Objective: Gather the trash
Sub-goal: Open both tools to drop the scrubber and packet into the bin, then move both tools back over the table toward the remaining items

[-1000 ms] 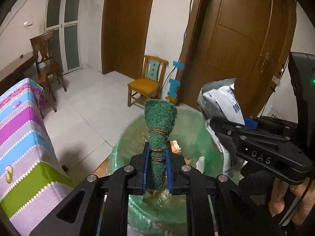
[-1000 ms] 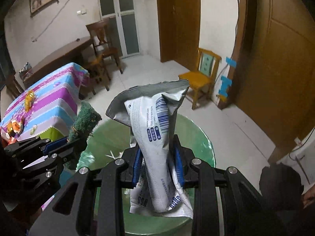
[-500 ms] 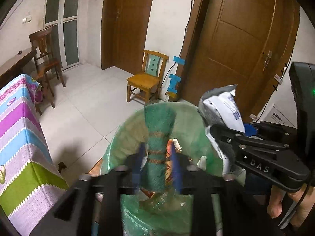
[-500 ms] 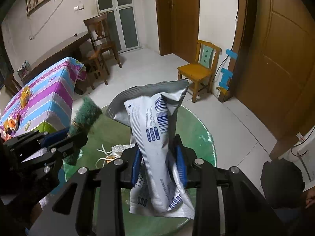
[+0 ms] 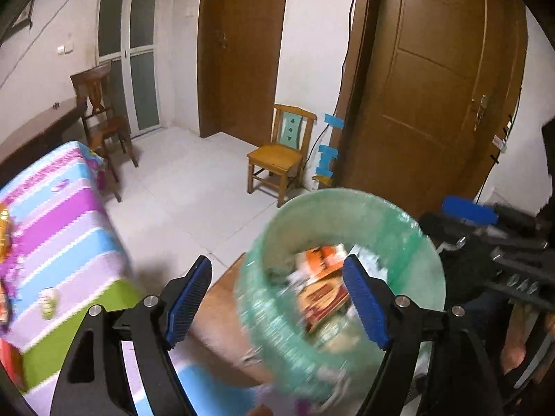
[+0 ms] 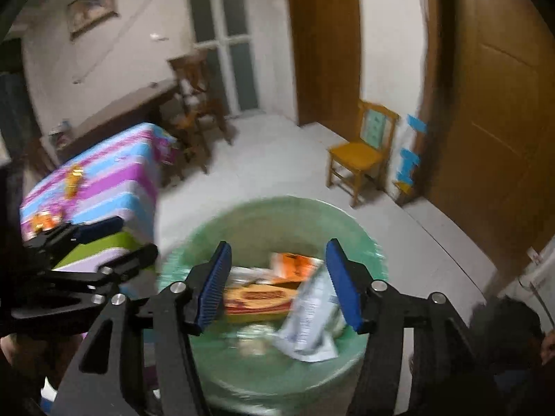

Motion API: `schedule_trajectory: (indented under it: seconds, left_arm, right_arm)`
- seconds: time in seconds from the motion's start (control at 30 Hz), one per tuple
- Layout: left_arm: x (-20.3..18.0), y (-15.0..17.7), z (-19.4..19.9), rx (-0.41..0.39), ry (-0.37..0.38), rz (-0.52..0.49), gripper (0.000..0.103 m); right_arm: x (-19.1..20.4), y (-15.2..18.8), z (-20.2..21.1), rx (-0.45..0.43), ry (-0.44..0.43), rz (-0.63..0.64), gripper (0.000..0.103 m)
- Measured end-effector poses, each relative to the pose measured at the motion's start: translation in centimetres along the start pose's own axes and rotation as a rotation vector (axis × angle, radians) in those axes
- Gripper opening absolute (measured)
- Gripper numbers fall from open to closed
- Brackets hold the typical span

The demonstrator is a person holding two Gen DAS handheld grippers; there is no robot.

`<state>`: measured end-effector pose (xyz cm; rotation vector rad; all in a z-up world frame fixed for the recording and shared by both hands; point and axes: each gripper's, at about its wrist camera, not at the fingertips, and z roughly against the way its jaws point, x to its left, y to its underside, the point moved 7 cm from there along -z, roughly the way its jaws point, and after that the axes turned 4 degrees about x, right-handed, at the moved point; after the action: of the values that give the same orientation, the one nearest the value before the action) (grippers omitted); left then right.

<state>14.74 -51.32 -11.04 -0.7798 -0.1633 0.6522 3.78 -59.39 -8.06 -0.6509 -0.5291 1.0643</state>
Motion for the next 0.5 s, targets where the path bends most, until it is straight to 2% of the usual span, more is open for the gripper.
schedule_trajectory:
  seconds: [0.17, 0.3, 0.33, 0.43, 0.5]
  left_arm:
    - [7.7, 2.8, 6.9, -0.024, -0.060, 0.025, 0.079]
    - [18.3, 6.2, 14.0, -0.012, -0.146, 0.066, 0.079]
    - [20.2, 6.8, 15.1, 0.009, -0.158, 0.061, 0.079]
    - [26.9, 9.5, 18.0, 0.150, -0.206, 0.019, 0.078]
    - [31.3, 11.2, 19.1, 0.248, -0.205, 0.056, 0.075]
  right_arm:
    - [6.4, 0.3, 1.2, -0.018, -0.160, 0.093, 0.065]
    - [10.9, 0.7, 0.9, 0.002, -0.254, 0.169, 0.066]
    - [12.2, 0.8, 0.7, 0.009, -0.270, 0.197, 0.066]
    - [15.1, 0.9, -0.1, 0.030, -0.314, 0.242, 0.067]
    - [17.0, 1.0, -0.3, 0.037, -0.340, 0.274, 0.067]
